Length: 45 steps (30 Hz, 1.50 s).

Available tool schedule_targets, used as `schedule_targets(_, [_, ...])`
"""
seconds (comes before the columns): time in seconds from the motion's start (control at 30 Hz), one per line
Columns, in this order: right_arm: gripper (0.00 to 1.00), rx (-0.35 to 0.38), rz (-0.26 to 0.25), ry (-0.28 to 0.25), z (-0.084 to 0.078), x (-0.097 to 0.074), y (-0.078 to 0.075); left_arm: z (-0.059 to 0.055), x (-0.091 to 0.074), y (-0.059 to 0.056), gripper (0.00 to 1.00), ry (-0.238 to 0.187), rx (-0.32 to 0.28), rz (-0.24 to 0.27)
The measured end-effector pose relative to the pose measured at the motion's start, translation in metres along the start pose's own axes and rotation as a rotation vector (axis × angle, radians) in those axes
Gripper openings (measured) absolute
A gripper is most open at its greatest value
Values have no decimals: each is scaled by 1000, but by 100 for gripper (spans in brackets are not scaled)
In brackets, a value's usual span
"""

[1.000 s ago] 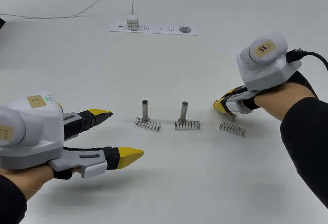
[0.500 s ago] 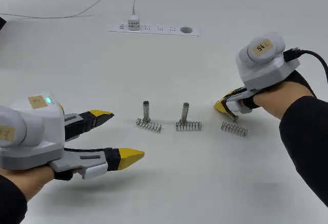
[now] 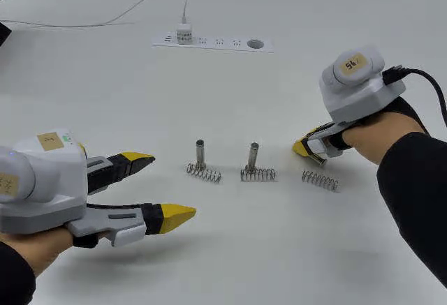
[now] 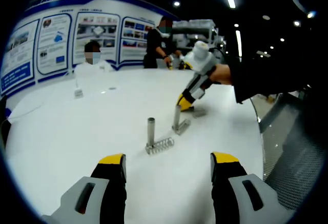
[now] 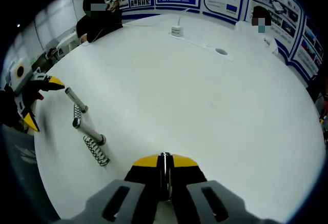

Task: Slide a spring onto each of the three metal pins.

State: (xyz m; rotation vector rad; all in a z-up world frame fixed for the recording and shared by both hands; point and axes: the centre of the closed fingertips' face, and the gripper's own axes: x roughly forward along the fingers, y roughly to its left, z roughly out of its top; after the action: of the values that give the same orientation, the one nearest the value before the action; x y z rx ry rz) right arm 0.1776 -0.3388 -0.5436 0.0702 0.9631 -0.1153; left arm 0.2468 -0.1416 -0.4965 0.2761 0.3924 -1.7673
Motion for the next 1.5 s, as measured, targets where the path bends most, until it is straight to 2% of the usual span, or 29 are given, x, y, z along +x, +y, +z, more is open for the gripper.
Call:
schedule_targets(0.2, [9, 34, 13, -54, 6, -11, 1, 0, -2, 2, 68, -1, 0, 3])
schedule_targets(0.43, [9, 31, 1, -91, 11, -27, 3, 4, -1, 2, 68, -4, 8, 4])
schedule_targets(1.5, [9, 64, -36, -173, 4, -54, 1, 13, -1, -2, 68, -15, 33, -3])
